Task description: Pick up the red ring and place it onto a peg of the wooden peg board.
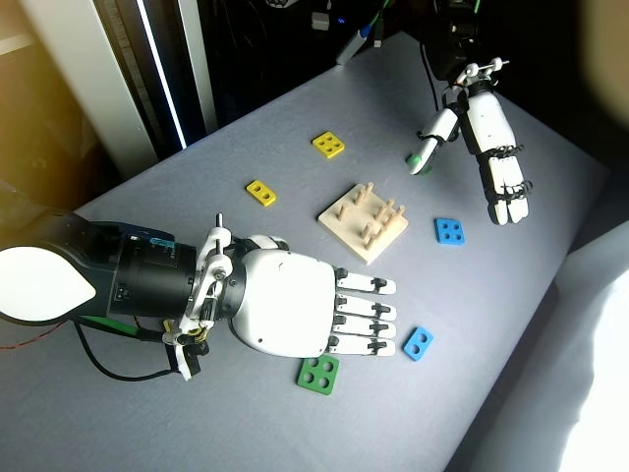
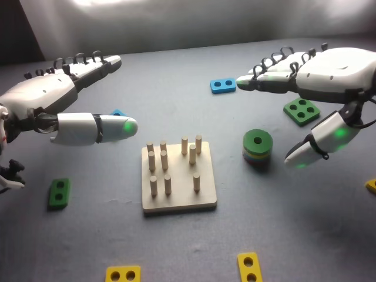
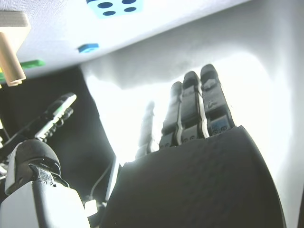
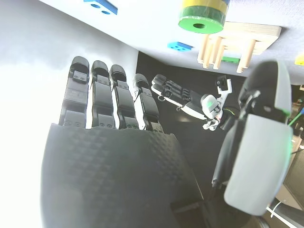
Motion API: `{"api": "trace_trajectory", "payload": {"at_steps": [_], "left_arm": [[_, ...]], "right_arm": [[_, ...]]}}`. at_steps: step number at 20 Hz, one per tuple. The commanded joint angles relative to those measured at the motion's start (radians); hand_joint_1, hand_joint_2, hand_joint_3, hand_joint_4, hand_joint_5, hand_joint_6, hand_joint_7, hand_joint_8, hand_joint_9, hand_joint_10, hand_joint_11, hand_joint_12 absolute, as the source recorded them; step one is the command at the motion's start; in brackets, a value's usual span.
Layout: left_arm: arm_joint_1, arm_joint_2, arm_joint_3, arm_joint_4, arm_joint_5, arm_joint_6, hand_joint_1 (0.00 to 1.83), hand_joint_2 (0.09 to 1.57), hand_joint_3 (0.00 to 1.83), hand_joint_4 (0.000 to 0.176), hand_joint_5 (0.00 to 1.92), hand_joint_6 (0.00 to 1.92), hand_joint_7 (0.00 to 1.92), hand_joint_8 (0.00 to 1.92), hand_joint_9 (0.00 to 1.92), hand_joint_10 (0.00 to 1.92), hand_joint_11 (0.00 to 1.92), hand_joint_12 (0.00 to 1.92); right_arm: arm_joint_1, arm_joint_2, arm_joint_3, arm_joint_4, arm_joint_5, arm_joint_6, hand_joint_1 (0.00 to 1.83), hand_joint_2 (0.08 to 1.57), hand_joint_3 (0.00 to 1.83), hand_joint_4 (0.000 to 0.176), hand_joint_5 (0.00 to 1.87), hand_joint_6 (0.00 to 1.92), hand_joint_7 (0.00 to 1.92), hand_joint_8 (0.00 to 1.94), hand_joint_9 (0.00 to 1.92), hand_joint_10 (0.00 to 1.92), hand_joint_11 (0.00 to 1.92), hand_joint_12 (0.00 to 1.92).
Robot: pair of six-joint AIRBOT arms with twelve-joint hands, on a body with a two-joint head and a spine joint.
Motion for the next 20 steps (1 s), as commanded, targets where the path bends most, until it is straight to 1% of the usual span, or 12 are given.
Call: {"api": "trace_trajectory", "payload": {"at_steps": [1, 2, 3, 8, 12, 13, 14, 15, 16, 17, 19, 20], "left_arm": [[-0.015, 0.005, 0.005, 0.000, -0.124, -0.005, 0.23, 0.89, 0.00, 0.175, 0.00, 0.00, 0.00, 0.00, 0.00, 0.00, 0.00, 0.00], [-0.015, 0.005, 0.005, 0.000, -0.124, -0.005, 0.22, 0.90, 0.00, 0.169, 0.00, 0.00, 0.00, 0.00, 0.00, 0.00, 0.00, 0.00], [-0.015, 0.005, 0.005, 0.000, -0.124, -0.005, 0.22, 0.90, 0.00, 0.167, 0.00, 0.00, 0.00, 0.00, 0.00, 0.00, 0.00, 0.00], [-0.015, 0.005, 0.005, 0.000, -0.124, -0.005, 0.24, 0.90, 0.00, 0.173, 0.00, 0.00, 0.00, 0.00, 0.00, 0.00, 0.00, 0.00], [-0.016, 0.005, 0.005, -0.001, -0.125, -0.006, 0.23, 0.90, 0.00, 0.171, 0.00, 0.00, 0.00, 0.00, 0.00, 0.00, 0.00, 0.00], [-0.016, 0.005, 0.005, -0.001, -0.125, -0.006, 0.23, 0.90, 0.00, 0.175, 0.00, 0.00, 0.00, 0.00, 0.00, 0.00, 0.00, 0.00], [-0.016, 0.005, 0.005, -0.001, -0.125, -0.006, 0.22, 0.90, 0.00, 0.176, 0.00, 0.00, 0.00, 0.00, 0.00, 0.00, 0.00, 0.00], [-0.016, 0.005, 0.006, -0.001, -0.125, -0.006, 0.23, 0.91, 0.00, 0.162, 0.00, 0.00, 0.00, 0.00, 0.00, 0.00, 0.00, 0.00], [-0.016, 0.005, 0.006, -0.001, -0.125, -0.006, 0.22, 0.90, 0.00, 0.147, 0.00, 0.00, 0.00, 0.00, 0.00, 0.00, 0.00, 0.00], [-0.016, 0.005, 0.006, -0.001, -0.125, -0.006, 0.22, 0.90, 0.00, 0.154, 0.00, 0.00, 0.00, 0.00, 0.00, 0.00, 0.00, 0.00], [-0.017, 0.005, 0.006, -0.001, -0.125, -0.006, 0.23, 0.90, 0.00, 0.175, 0.00, 0.00, 0.00, 0.00, 0.00, 0.00, 0.00, 0.00], [-0.018, 0.005, 0.006, -0.001, -0.125, -0.006, 0.22, 0.90, 0.00, 0.176, 0.00, 0.00, 0.00, 0.00, 0.00, 0.00, 0.00, 0.00]], "right_arm": [[0.013, -0.007, 0.007, 0.028, 0.070, 0.003, 0.69, 0.79, 0.03, 0.030, 0.02, 0.01, 0.00, 0.00, 0.00, 0.00, 0.00, 0.00], [0.011, -0.017, 0.017, 0.023, 0.063, 0.007, 0.68, 0.79, 0.03, 0.021, 0.03, 0.01, 0.00, 0.00, 0.00, 0.00, 0.00, 0.00], [0.010, -0.024, 0.027, 0.010, 0.060, 0.028, 0.70, 0.80, 0.04, 0.038, 0.04, 0.01, 0.00, 0.00, 0.00, 0.00, 0.00, 0.00], [-0.002, -0.044, 0.049, -0.027, 0.045, 0.071, 0.71, 0.85, 0.03, 0.034, 0.14, 0.02, 0.02, 0.00, 0.00, 0.00, 0.00, 0.00], [-0.002, -0.049, 0.056, -0.028, 0.038, 0.072, 0.75, 0.87, 0.01, 0.063, 0.28, 0.03, 0.04, 0.00, 0.01, 0.00, 0.01, 0.01], [-0.002, -0.053, 0.059, -0.028, 0.036, 0.073, 0.75, 0.87, 0.01, 0.047, 0.31, 0.03, 0.03, 0.00, 0.00, 0.00, 0.00, 0.00], [-0.004, -0.060, 0.066, -0.028, 0.036, 0.079, 0.73, 0.87, 0.01, 0.051, 0.33, 0.03, 0.03, 0.00, 0.00, 0.00, 0.00, 0.00], [-0.006, -0.067, 0.074, -0.028, 0.036, 0.088, 0.73, 0.88, 0.01, 0.054, 0.34, 0.04, 0.04, 0.00, 0.00, 0.00, 0.00, 0.00], [-0.008, -0.075, 0.079, -0.028, 0.036, 0.093, 0.75, 0.89, 0.01, 0.035, 0.34, 0.03, 0.05, 0.01, 0.00, 0.00, 0.00, 0.00], [-0.008, -0.077, 0.081, -0.028, 0.036, 0.094, 0.75, 0.89, 0.01, 0.029, 0.35, 0.03, 0.06, 0.01, 0.00, 0.00, 0.00, 0.00], [-0.011, -0.083, 0.084, -0.028, 0.036, 0.098, 0.76, 0.90, 0.01, 0.052, 0.36, 0.03, 0.06, 0.01, 0.00, 0.00, 0.00, 0.00], [-0.012, -0.087, 0.086, -0.028, 0.036, 0.100, 0.75, 0.90, 0.01, 0.043, 0.36, 0.03, 0.06, 0.01, 0.00, 0.00, 0.00, 0.00]]}}
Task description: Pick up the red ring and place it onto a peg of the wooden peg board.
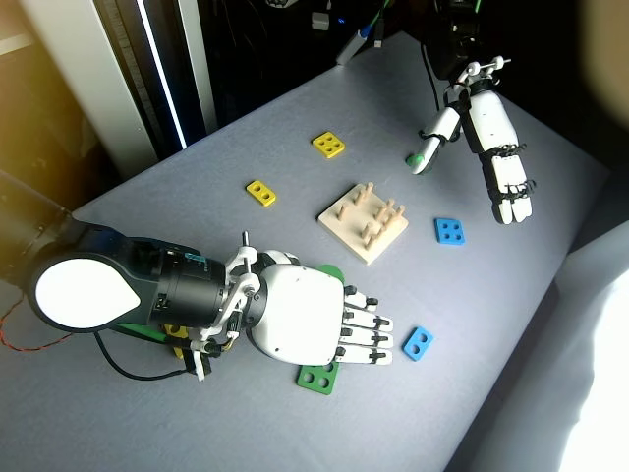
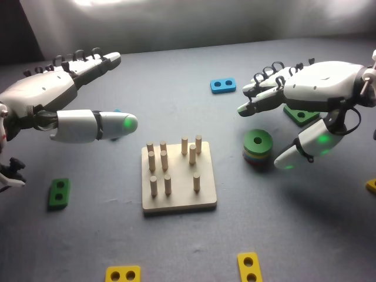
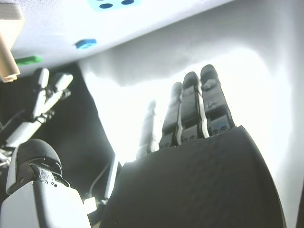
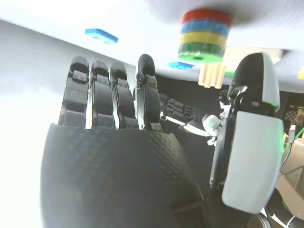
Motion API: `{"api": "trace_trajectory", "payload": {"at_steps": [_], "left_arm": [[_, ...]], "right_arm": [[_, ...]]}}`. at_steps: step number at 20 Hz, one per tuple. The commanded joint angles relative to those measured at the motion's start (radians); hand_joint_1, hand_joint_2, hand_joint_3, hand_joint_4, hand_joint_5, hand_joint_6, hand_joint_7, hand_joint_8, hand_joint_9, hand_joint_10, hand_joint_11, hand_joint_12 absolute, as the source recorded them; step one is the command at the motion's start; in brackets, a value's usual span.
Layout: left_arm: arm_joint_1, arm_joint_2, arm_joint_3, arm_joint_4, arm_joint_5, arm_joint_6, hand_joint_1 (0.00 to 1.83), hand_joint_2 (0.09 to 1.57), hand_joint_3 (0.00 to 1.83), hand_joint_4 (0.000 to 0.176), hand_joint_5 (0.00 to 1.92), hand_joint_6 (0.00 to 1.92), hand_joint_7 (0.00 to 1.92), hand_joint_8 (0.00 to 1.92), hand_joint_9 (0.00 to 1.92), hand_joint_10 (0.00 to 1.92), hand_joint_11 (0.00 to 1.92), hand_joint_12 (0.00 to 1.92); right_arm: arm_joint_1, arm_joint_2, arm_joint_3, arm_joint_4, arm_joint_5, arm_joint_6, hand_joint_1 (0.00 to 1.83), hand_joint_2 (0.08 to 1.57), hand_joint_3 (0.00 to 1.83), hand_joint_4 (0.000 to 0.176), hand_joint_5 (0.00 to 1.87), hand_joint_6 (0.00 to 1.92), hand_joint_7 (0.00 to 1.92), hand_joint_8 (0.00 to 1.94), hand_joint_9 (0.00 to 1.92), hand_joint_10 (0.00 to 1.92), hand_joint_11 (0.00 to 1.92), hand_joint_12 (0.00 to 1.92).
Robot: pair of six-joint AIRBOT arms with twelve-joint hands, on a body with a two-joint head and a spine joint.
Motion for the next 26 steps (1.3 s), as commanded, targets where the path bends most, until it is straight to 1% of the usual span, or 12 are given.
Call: {"api": "trace_trajectory", "payload": {"at_steps": [1, 2, 3, 5, 6, 9, 10, 15, 17, 19, 21, 26], "left_arm": [[-0.012, 0.004, 0.006, 0.000, -0.120, -0.006, 0.22, 0.90, 0.00, 0.176, 0.00, 0.00, 0.00, 0.00, 0.00, 0.00, 0.00, 0.00], [-0.012, 0.004, 0.007, 0.000, -0.120, -0.006, 0.21, 0.89, 0.00, 0.176, 0.00, 0.00, 0.00, 0.00, 0.00, 0.00, 0.00, 0.00], [-0.012, 0.004, 0.007, 0.000, -0.120, -0.006, 0.22, 0.90, 0.00, 0.176, 0.00, 0.00, 0.00, 0.00, 0.00, 0.00, 0.00, 0.00], [-0.013, 0.004, 0.007, 0.000, -0.120, -0.006, 0.22, 0.90, 0.00, 0.176, 0.00, 0.00, 0.00, 0.00, 0.00, 0.00, 0.00, 0.00], [-0.014, 0.004, 0.007, 0.000, -0.120, -0.006, 0.22, 0.90, 0.00, 0.174, 0.00, 0.00, 0.00, 0.00, 0.00, 0.00, 0.00, 0.00], [-0.015, 0.004, 0.007, 0.000, -0.120, -0.006, 0.24, 0.91, 0.00, 0.158, 0.00, 0.00, 0.00, 0.00, 0.00, 0.00, 0.00, 0.00], [-0.016, 0.004, 0.007, 0.000, -0.120, -0.006, 0.22, 0.90, 0.00, 0.167, 0.00, 0.00, 0.00, 0.00, 0.00, 0.00, 0.00, 0.00], [-0.018, 0.004, 0.008, 0.000, -0.121, -0.006, 0.24, 0.91, 0.00, 0.151, 0.00, 0.00, 0.00, 0.00, 0.00, 0.00, 0.00, 0.00], [-0.018, 0.004, 0.008, 0.000, -0.121, -0.006, 0.25, 0.91, 0.00, 0.154, 0.00, 0.00, 0.00, 0.00, 0.00, 0.00, 0.00, 0.00], [-0.019, 0.004, 0.008, 0.000, -0.121, -0.006, 0.26, 0.91, 0.00, 0.165, 0.00, 0.00, 0.00, 0.00, 0.00, 0.00, 0.00, 0.00], [-0.020, 0.004, 0.009, 0.000, -0.121, -0.006, 0.25, 0.91, 0.00, 0.173, 0.00, 0.00, 0.00, 0.00, 0.00, 0.00, 0.00, 0.00], [-0.021, 0.004, 0.009, 0.000, -0.121, -0.006, 0.25, 0.91, 0.00, 0.171, 0.00, 0.00, 0.00, 0.00, 0.00, 0.00, 0.00, 0.00]], "right_arm": [[0.002, -0.008, 0.009, 0.029, 0.073, 0.014, 0.75, 0.89, 0.01, 0.040, 0.36, 0.03, 0.07, 0.01, 0.00, 0.00, 0.00, 0.00], [0.001, -0.012, 0.013, 0.029, 0.074, 0.019, 0.73, 0.89, 0.01, 0.020, 0.35, 0.02, 0.07, 0.01, 0.00, 0.00, 0.00, 0.00], [0.000, -0.017, 0.017, 0.029, 0.076, 0.024, 0.72, 0.88, 0.00, 0.014, 0.33, 0.01, 0.07, 0.01, 0.00, 0.00, 0.00, 0.00], [-0.003, -0.025, 0.018, 0.029, 0.080, 0.027, 0.72, 0.88, 0.00, 0.012, 0.33, 0.01, 0.07, 0.00, 0.00, 0.00, 0.00, 0.00], [-0.004, -0.027, 0.018, 0.029, 0.081, 0.029, 0.70, 0.90, 0.01, 0.037, 0.33, 0.01, 0.07, 0.01, 0.00, 0.00, 0.00, 0.00], [-0.004, -0.032, 0.018, 0.029, 0.084, 0.032, 0.75, 0.91, 0.01, 0.048, 0.41, 0.04, 0.08, 0.00, 0.00, 0.00, 0.00, 0.00], [-0.003, -0.033, 0.019, 0.029, 0.085, 0.033, 0.76, 0.92, 0.01, 0.020, 0.41, 0.04, 0.09, 0.01, 0.00, 0.00, 0.00, 0.00], [-0.003, -0.038, 0.020, 0.029, 0.091, 0.038, 0.78, 0.93, 0.01, 0.020, 0.46, 0.05, 0.10, 0.01, 0.00, 0.00, 0.00, 0.00], [-0.003, -0.040, 0.020, 0.029, 0.094, 0.043, 0.77, 0.94, 0.01, 0.021, 0.48, 0.05, 0.11, 0.01, 0.00, 0.00, 0.00, 0.00], [-0.003, -0.042, 0.020, 0.029, 0.096, 0.044, 0.79, 0.94, 0.01, 0.001, 0.50, 0.06, 0.14, 0.02, 0.00, 0.00, 0.00, 0.00], [-0.003, -0.044, 0.021, 0.029, 0.098, 0.044, 0.80, 0.95, 0.01, 0.000, 0.51, 0.06, 0.14, 0.01, 0.00, 0.00, 0.00, 0.00], [-0.003, -0.049, 0.022, 0.031, 0.100, 0.045, 0.85, 0.97, 0.02, 0.000, 0.56, 0.07, 0.17, 0.01, 0.00, 0.00, 0.00, 0.00]]}}
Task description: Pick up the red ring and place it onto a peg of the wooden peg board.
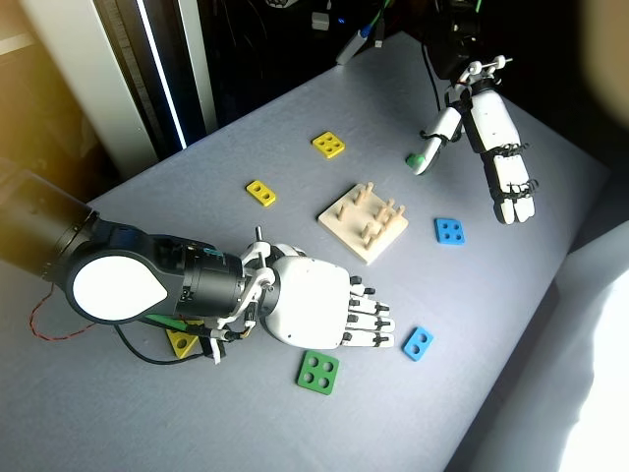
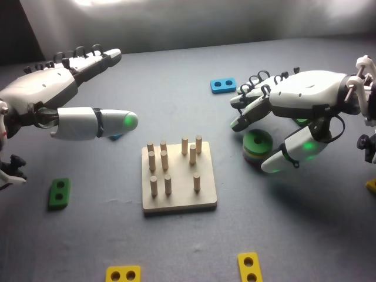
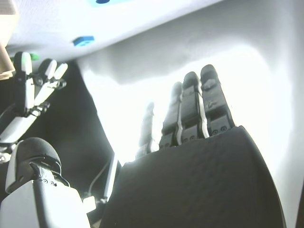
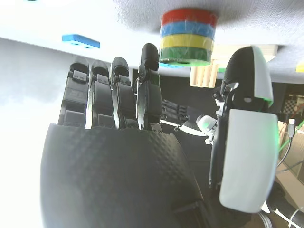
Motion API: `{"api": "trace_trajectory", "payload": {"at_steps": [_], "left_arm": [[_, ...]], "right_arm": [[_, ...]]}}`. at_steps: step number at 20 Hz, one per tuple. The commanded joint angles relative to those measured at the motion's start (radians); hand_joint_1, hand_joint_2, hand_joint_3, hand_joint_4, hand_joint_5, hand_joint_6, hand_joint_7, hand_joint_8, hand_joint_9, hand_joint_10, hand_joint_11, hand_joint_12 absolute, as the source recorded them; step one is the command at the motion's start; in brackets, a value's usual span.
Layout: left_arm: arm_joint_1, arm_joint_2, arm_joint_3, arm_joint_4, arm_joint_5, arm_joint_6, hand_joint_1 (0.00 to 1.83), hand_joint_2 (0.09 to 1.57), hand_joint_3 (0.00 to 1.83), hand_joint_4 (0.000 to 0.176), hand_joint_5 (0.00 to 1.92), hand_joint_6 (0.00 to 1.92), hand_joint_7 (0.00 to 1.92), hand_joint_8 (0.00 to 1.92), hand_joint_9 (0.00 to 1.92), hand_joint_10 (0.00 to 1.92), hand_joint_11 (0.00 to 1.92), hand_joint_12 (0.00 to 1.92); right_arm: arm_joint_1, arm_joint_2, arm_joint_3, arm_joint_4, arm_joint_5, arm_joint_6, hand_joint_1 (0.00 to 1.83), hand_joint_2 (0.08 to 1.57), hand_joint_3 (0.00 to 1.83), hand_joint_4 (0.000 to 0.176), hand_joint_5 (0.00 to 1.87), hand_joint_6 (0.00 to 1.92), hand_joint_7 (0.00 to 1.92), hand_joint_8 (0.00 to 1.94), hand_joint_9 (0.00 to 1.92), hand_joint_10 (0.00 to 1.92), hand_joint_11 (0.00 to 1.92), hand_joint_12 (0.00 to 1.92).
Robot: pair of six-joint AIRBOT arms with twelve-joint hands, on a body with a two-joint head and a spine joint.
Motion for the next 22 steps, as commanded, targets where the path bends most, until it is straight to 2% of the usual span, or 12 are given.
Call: {"api": "trace_trajectory", "payload": {"at_steps": [1, 2, 3, 5, 7, 14, 15, 16, 17, 18, 19, 22], "left_arm": [[-0.012, 0.003, 0.007, 0.000, -0.121, -0.005, 0.25, 0.91, 0.00, 0.171, 0.00, 0.00, 0.00, 0.00, 0.00, 0.00, 0.00, 0.00], [-0.012, 0.004, 0.007, 0.000, -0.121, -0.005, 0.24, 0.91, 0.00, 0.167, 0.00, 0.00, 0.00, 0.00, 0.00, 0.00, 0.00, 0.00], [-0.013, 0.004, 0.007, 0.000, -0.121, -0.005, 0.25, 0.91, 0.00, 0.165, 0.00, 0.00, 0.00, 0.00, 0.00, 0.00, 0.00, 0.00], [-0.014, 0.004, 0.007, 0.000, -0.121, -0.005, 0.25, 0.91, 0.00, 0.172, 0.00, 0.00, 0.00, 0.00, 0.00, 0.00, 0.00, 0.00], [-0.014, 0.004, 0.007, 0.000, -0.121, -0.005, 0.27, 0.92, 0.00, 0.164, 0.00, 0.00, 0.00, 0.00, 0.00, 0.00, 0.00, 0.00], [-0.015, 0.004, 0.007, 0.000, -0.121, -0.005, 0.27, 0.92, 0.00, 0.175, 0.00, 0.00, 0.00, 0.00, 0.00, 0.00, 0.00, 0.00], [-0.015, 0.004, 0.008, 0.000, -0.121, -0.005, 0.24, 0.91, 0.00, 0.171, 0.00, 0.00, 0.00, 0.00, 0.00, 0.00, 0.00, 0.00], [-0.015, 0.004, 0.008, 0.000, -0.121, -0.005, 0.24, 0.91, 0.00, 0.171, 0.00, 0.00, 0.00, 0.00, 0.00, 0.00, 0.00, 0.00], [-0.015, 0.004, 0.008, 0.000, -0.121, -0.005, 0.26, 0.92, 0.00, 0.172, 0.00, 0.00, 0.00, 0.00, 0.00, 0.00, 0.00, 0.00], [-0.015, 0.004, 0.008, 0.000, -0.121, -0.005, 0.26, 0.92, 0.00, 0.172, 0.00, 0.00, 0.00, 0.00, 0.00, 0.00, 0.00, 0.00], [-0.015, 0.004, 0.008, 0.000, -0.121, -0.005, 0.26, 0.91, 0.00, 0.175, 0.00, 0.00, 0.00, 0.00, 0.00, 0.00, 0.00, 0.00], [-0.015, 0.004, 0.008, 0.000, -0.121, -0.005, 0.26, 0.92, 0.00, 0.171, 0.00, 0.00, 0.00, 0.00, 0.00, 0.00, 0.00, 0.00]], "right_arm": [[0.009, -0.003, 0.004, 0.031, 0.082, 0.006, 0.87, 0.97, 0.02, 0.000, 0.57, 0.08, 0.18, 0.01, 0.00, 0.00, 0.00, 0.00], [0.009, -0.004, 0.005, 0.034, 0.082, 0.006, 0.88, 0.98, 0.02, 0.007, 0.58, 0.08, 0.18, 0.01, 0.00, 0.00, 0.00, 0.00], [0.009, -0.005, 0.006, 0.037, 0.084, 0.006, 0.89, 0.98, 0.02, 0.002, 0.59, 0.08, 0.18, 0.01, 0.00, 0.00, 0.00, 0.00], [0.009, -0.006, 0.007, 0.039, 0.087, 0.006, 0.91, 1.00, 0.02, 0.000, 0.60, 0.09, 0.19, 0.01, 0.01, 0.00, 0.00, 0.00], [0.008, -0.007, 0.007, 0.039, 0.087, 0.007, 0.91, 1.02, 0.02, 0.000, 0.61, 0.09, 0.19, 0.01, 0.02, 0.00, 0.00, 0.00], [0.008, -0.009, 0.009, 0.045, 0.093, 0.007, 1.02, 1.12, 0.01, 0.000, 0.74, 0.17, 0.30, 0.00, 0.10, 0.01, 0.00, 0.00], [0.008, -0.009, 0.009, 0.047, 0.094, 0.007, 1.04, 1.25, 0.00, 0.000, 0.72, 1.33, 0.35, 0.01, 0.15, 0.00, 0.00, 0.13], [0.008, -0.009, 0.010, 0.049, 0.096, 0.007, 1.04, 1.25, 0.00, 0.000, 0.72, 1.33, 0.35, 0.01, 0.15, 0.00, 0.00, 0.13], [0.008, -0.009, 0.010, 0.051, 0.098, 0.008, 1.03, 1.27, 0.00, 0.000, 0.69, 1.42, 0.40, 0.01, 0.17, 0.00, 0.00, 0.17], [0.008, -0.009, 0.011, 0.052, 0.099, 0.008, 1.03, 1.27, 0.00, 0.000, 0.69, 1.42, 0.40, 0.01, 0.17, 0.00, 0.00, 0.17], [0.008, -0.009, 0.011, 0.053, 0.101, 0.008, 1.05, 1.27, 0.00, 0.000, 0.70, 1.42, 0.43, 0.01, 0.19, 0.01, 0.00, 0.25], [0.008, -0.009, 0.011, 0.054, 0.103, 0.008, 1.07, 1.27, 0.00, 0.000, 0.70, 1.42, 0.47, 0.01, 0.21, 0.01, 0.00, 0.31]]}}
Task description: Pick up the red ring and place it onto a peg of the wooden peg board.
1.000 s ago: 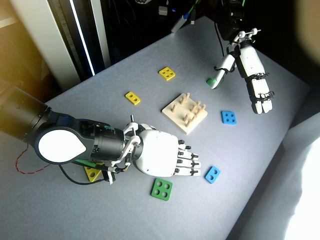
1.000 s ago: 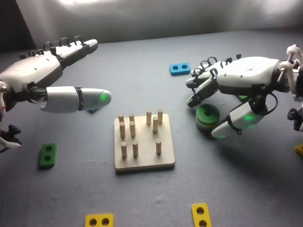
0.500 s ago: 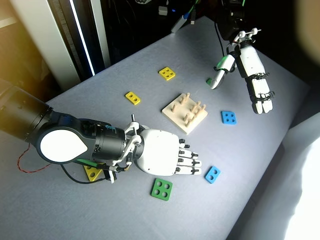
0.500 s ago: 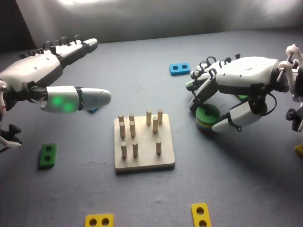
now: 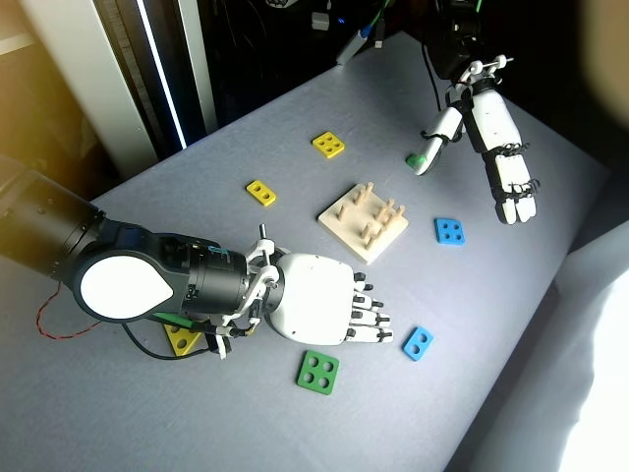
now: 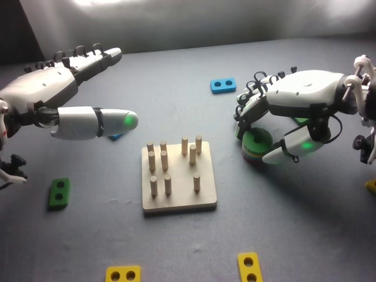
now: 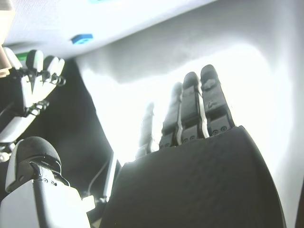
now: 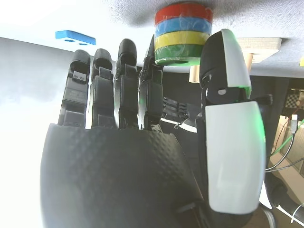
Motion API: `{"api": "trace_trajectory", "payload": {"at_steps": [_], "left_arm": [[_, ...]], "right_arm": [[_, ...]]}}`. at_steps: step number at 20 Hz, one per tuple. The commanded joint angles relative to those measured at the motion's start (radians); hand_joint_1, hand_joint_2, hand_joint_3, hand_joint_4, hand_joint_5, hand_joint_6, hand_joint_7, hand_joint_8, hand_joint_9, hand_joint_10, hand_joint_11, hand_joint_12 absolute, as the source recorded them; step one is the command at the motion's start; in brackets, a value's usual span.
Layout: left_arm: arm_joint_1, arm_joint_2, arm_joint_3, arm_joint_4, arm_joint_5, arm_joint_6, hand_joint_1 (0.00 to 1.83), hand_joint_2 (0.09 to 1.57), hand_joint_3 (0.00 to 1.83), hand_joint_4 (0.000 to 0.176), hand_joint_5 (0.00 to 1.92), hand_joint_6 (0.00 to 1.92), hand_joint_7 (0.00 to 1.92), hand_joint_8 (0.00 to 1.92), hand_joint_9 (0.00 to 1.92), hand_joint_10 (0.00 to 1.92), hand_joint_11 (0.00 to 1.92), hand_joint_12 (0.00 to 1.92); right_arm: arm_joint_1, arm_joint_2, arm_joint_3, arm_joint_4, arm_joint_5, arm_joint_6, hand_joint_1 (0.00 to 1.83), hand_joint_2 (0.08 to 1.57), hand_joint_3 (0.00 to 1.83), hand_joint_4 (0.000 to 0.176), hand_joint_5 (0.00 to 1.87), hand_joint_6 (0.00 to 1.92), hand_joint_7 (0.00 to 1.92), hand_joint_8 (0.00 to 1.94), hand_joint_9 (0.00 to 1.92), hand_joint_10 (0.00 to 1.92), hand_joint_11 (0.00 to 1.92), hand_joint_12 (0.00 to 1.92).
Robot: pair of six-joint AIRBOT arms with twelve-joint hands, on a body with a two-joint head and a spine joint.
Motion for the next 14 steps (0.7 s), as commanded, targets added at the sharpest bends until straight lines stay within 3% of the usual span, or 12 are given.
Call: {"api": "trace_trajectory", "payload": {"at_steps": [1, 4, 6, 8, 9, 11, 12, 14], "left_arm": [[-0.012, 0.004, 0.008, 0.000, -0.121, -0.005, 0.26, 0.92, 0.00, 0.171, 0.00, 0.00, 0.00, 0.00, 0.00, 0.00, 0.00, 0.00], [-0.012, 0.003, 0.008, 0.000, -0.121, -0.005, 0.26, 0.91, 0.00, 0.174, 0.00, 0.00, 0.00, 0.00, 0.00, 0.00, 0.00, 0.00], [-0.010, 0.004, 0.010, -0.002, -0.121, -0.005, 0.26, 0.92, 0.00, 0.164, 0.00, 0.00, 0.00, 0.00, 0.00, 0.00, 0.00, 0.00], [-0.003, 0.007, 0.011, -0.011, -0.123, -0.005, 0.28, 0.92, 0.00, 0.170, 0.00, 0.00, 0.00, 0.00, 0.00, 0.00, 0.00, 0.00], [0.004, 0.009, 0.012, -0.019, -0.126, -0.005, 0.26, 0.91, 0.00, 0.172, 0.00, 0.00, 0.00, 0.00, 0.00, 0.00, 0.00, 0.00], [0.015, 0.012, 0.012, -0.029, -0.130, -0.005, 0.24, 0.91, 0.00, 0.171, 0.00, 0.00, 0.00, 0.00, 0.00, 0.00, 0.00, 0.00], [0.020, 0.013, 0.012, -0.033, -0.131, -0.005, 0.25, 0.91, 0.00, 0.160, 0.00, 0.00, 0.00, 0.00, 0.00, 0.00, 0.00, 0.00], [0.025, 0.014, 0.012, -0.039, -0.132, -0.005, 0.26, 0.91, 0.00, 0.157, 0.00, 0.00, 0.00, 0.00, 0.00, 0.00, 0.00, 0.00]], "right_arm": [[0.008, -0.001, 0.005, 0.033, 0.088, 0.006, 1.07, 1.27, 0.00, 0.000, 0.70, 1.42, 0.47, 0.01, 0.21, 0.01, 0.00, 0.31], [0.008, -0.001, 0.005, 0.033, 0.091, 0.006, 1.08, 1.25, 0.00, 0.000, 0.73, 1.37, 0.47, 0.00, 0.20, 0.00, 0.00, 0.32], [0.008, 0.000, 0.006, 0.032, 0.103, 0.011, 1.09, 1.24, 0.00, 0.000, 0.74, 1.35, 0.46, 0.00, 0.20, 0.00, 0.00, 0.30], [0.015, 0.000, 0.009, -0.016, 0.127, 0.065, 1.09, 1.24, 0.00, 0.000, 0.75, 1.34, 0.43, 0.00, 0.17, 0.00, 0.00, 0.22], [0.022, 0.001, 0.009, -0.040, 0.143, 0.091, 1.09, 1.23, 0.00, 0.000, 0.77, 1.31, 0.37, 0.00, 0.11, 0.00, 0.00, 0.06], [0.029, 0.001, 0.008, -0.053, 0.167, 0.110, 1.09, 1.22, 0.00, 0.000, 0.78, 1.30, 0.36, 0.00, 0.10, 0.00, 0.00, 0.01], [0.033, 0.001, 0.007, -0.053, 0.185, 0.120, 1.05, 1.22, 0.00, 0.000, 0.79, 1.29, 0.32, 0.00, 0.08, 0.00, 0.02, 0.01], [0.043, 0.010, -0.007, -0.055, 0.212, 0.130, 1.05, 1.22, 0.00, 0.000, 0.79, 1.29, 0.32, 0.00, 0.07, 0.00, 0.02, 0.01]]}}
